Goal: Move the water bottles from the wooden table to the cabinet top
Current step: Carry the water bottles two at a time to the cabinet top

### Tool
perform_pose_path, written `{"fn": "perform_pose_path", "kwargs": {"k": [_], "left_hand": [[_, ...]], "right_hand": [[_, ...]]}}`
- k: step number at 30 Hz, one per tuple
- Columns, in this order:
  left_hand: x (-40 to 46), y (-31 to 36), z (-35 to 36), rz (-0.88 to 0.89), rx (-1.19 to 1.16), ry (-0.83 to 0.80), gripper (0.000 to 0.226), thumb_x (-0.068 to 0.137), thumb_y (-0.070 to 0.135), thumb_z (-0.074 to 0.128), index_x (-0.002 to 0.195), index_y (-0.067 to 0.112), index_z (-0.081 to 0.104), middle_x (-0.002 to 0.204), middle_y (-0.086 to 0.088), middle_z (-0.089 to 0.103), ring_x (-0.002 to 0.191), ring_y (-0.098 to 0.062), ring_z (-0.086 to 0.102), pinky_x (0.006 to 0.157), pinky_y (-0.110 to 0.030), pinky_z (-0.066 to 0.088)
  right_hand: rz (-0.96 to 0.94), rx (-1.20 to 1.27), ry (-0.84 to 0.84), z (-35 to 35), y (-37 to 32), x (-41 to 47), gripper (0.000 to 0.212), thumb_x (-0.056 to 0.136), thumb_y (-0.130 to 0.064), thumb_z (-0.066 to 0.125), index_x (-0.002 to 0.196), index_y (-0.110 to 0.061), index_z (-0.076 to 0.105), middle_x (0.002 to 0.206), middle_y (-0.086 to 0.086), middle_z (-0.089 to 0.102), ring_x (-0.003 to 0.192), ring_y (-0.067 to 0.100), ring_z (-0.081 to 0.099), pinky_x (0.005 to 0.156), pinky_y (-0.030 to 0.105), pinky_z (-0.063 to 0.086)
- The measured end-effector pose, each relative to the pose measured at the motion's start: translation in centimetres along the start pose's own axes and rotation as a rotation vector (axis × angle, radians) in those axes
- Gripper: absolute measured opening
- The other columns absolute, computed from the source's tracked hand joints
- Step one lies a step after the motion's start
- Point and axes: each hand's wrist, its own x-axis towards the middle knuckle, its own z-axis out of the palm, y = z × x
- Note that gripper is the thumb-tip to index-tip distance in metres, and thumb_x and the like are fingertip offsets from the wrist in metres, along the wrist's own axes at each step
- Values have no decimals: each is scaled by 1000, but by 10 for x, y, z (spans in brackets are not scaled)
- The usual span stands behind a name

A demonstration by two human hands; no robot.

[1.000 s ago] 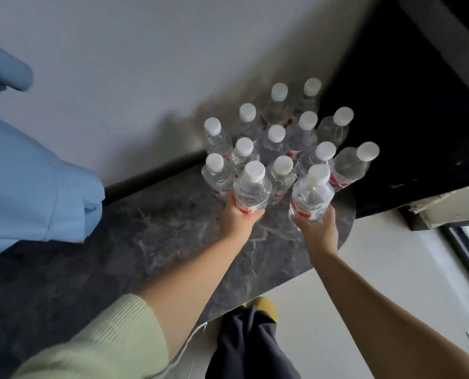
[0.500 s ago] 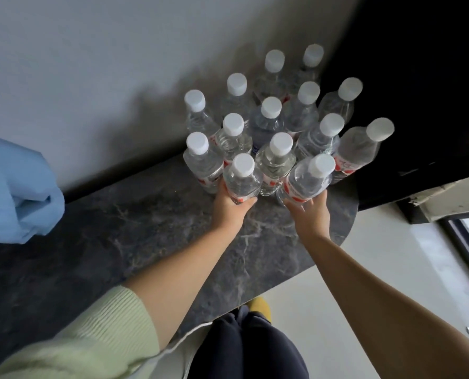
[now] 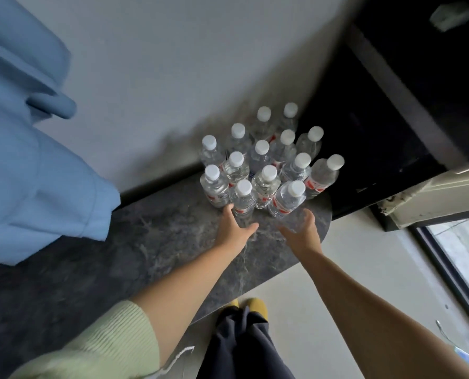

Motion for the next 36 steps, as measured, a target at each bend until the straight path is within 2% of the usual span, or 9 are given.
{"fn": "perform_pose_path", "kwargs": {"k": [2,6,10,13,16,19,21,26,36], "left_hand": [[-13,20,-16,65,51,14,78,81,31,74,143,16,29,143,-9,42,128,-24,46,104,-38,39],[-30,68,-47,239,212,20,72,84,39,68,142,18,31,140,-5,45,125,-22,47,100,-40,42],[-46,115,-68,404,460,36,58,90,47,56,136,17,39,134,-6,50,119,-25,52,91,-41,46],[-56,142,-80,507,574,40,54,93,47,51,134,15,40,133,-8,51,117,-26,53,85,-38,44],[-71,165,-95,601,740,67,57,95,47,45,139,13,35,134,-12,49,115,-30,53,89,-42,47],[-89,181,-111,675,912,144,55,96,50,40,136,13,39,131,-14,52,118,-32,49,97,-46,42],[-100,189,-123,718,976,196,54,96,52,38,136,15,40,133,-12,50,123,-31,46,103,-49,36],[-125,194,-153,715,1015,284,53,96,54,33,131,15,43,133,-11,48,124,-30,44,106,-49,29],[-191,144,-208,450,928,530,49,97,51,33,129,15,43,133,-11,47,124,-30,42,103,-49,30]], "right_hand": [[-21,-28,-6,-17,-19,-13,84,81,-30,75,148,-18,26,146,10,42,120,31,54,75,31,52],[-141,-126,57,-56,-61,-32,77,82,-31,73,146,-16,33,142,11,46,130,29,45,100,38,41],[-220,-342,63,-93,-106,-44,54,92,-37,56,139,-15,41,134,12,50,121,32,50,95,44,46],[-302,-616,35,-113,-136,-52,43,96,-36,41,134,-16,46,137,8,47,127,30,43,105,50,36],[-339,-708,81,-129,-168,-69,49,99,-44,34,140,-19,43,146,5,42,138,26,33,115,55,16],[-452,-894,87,-135,-199,-87,47,100,-41,32,141,-20,42,146,4,40,141,25,27,116,61,9],[-538,-919,118,-134,-221,-101,48,101,-45,29,139,-20,42,145,3,40,143,24,25,116,61,5],[-701,-1008,126,-115,-254,-126,48,101,-46,25,136,-19,43,143,5,41,142,22,23,116,62,2],[-1009,-1143,82,-82,-280,-174,52,101,-49,20,139,-20,41,147,5,39,141,21,29,116,59,7]]}}
